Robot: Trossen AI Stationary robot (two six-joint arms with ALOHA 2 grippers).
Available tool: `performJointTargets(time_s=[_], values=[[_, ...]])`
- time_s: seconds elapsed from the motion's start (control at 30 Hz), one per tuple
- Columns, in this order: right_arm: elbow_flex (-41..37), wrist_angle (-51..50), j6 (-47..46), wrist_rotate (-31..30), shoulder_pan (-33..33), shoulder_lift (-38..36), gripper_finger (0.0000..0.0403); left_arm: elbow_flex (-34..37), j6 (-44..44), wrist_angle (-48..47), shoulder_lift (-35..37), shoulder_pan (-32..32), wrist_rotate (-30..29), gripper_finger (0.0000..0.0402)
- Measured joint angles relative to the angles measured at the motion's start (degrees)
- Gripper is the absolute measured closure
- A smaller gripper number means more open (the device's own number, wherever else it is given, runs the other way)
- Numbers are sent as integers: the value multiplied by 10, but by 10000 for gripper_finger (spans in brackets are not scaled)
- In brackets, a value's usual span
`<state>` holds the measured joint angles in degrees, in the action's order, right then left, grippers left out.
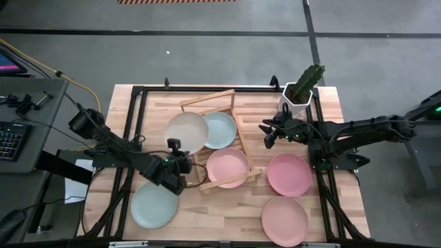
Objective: Place and stack plates onto a shelf
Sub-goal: Stack the gray plate on top of the blue plate on the shelf
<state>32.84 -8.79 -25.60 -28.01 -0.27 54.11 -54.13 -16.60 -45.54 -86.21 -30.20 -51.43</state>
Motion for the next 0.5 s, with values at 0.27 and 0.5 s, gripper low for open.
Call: performJointTargets(time_s=[0.27, 0.5], values=[[0, 0, 1, 4, 0, 0, 269, 88, 237, 237, 0, 76, 77, 398], [0, 0, 1, 4, 0, 0, 269, 123, 351, 367, 0, 171, 206, 398]])
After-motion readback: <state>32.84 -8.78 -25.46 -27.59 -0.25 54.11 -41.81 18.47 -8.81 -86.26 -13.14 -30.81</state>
